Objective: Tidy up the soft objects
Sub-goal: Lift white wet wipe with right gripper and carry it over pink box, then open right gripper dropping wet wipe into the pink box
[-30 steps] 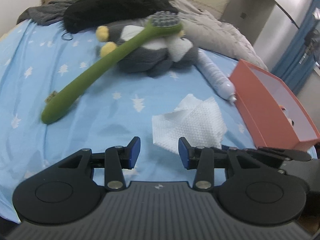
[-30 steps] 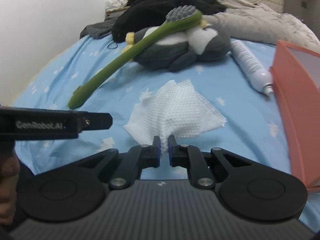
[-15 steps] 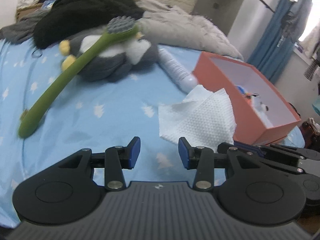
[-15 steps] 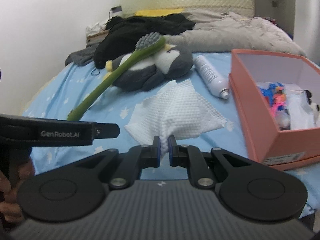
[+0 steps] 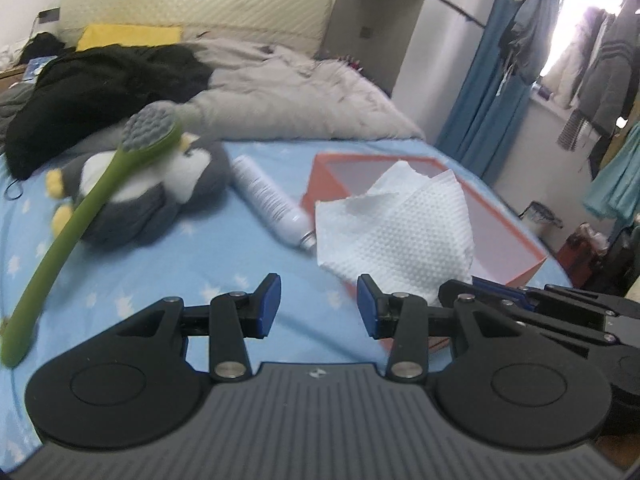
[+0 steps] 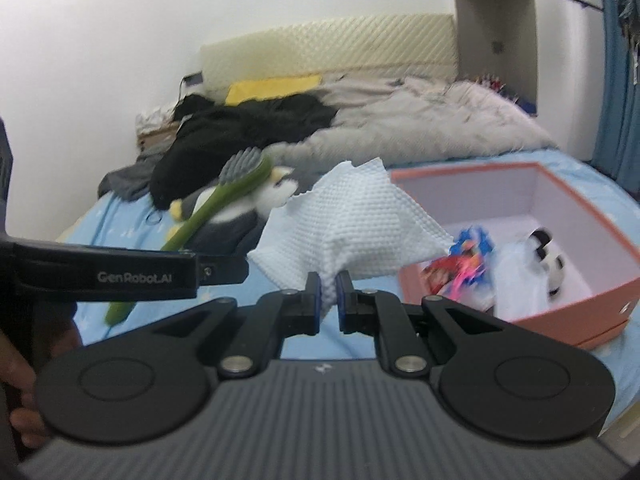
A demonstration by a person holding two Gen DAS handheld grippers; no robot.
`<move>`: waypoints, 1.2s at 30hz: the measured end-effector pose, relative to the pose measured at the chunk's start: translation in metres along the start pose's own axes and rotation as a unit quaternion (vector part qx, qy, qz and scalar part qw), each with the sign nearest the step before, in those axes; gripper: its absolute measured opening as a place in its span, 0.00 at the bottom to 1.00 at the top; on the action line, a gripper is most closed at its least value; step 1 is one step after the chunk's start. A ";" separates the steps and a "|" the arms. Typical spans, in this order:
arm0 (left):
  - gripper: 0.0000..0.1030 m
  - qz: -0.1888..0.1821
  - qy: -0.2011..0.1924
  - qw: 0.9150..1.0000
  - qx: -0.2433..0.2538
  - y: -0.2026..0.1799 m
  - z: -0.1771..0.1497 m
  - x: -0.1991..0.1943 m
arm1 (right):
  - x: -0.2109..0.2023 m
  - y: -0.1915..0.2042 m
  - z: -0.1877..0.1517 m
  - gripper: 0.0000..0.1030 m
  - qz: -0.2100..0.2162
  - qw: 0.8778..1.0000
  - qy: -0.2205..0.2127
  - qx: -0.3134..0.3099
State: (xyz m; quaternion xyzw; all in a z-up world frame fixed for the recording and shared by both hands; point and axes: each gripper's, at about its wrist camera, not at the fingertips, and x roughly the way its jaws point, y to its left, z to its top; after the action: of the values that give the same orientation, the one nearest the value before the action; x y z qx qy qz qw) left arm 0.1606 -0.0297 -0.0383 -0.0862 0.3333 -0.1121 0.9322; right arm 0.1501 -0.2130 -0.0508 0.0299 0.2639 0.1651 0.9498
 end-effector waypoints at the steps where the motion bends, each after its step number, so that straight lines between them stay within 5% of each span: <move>1: 0.46 -0.003 -0.002 1.000 0.000 -0.003 0.005 0.000 | -0.002 -0.003 0.005 0.11 -0.004 1.000 -0.005 0.002; 13: 0.46 -0.049 -0.023 0.997 0.046 -0.053 0.074 0.017 | -0.011 -0.050 0.060 0.11 -0.046 0.998 -0.042 0.022; 18: 0.46 -0.094 0.006 0.995 0.030 -0.062 0.101 0.050 | 0.002 -0.078 0.080 0.11 -0.063 0.997 -0.021 0.036; 26: 0.46 -0.086 0.060 0.994 0.037 -0.070 0.115 0.116 | 0.043 -0.113 0.087 0.11 -0.093 0.994 0.036 0.044; 36: 0.46 -0.068 0.113 0.991 0.033 -0.068 0.097 0.174 | 0.113 -0.166 0.048 0.12 -0.113 0.977 0.140 0.118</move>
State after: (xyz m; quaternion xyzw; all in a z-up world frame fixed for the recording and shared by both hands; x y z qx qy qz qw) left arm 0.3435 -0.1328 -0.0530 -0.0646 0.4263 -0.1949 0.8810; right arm 0.3150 -0.3309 -0.0884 0.0888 0.4133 0.0264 0.9059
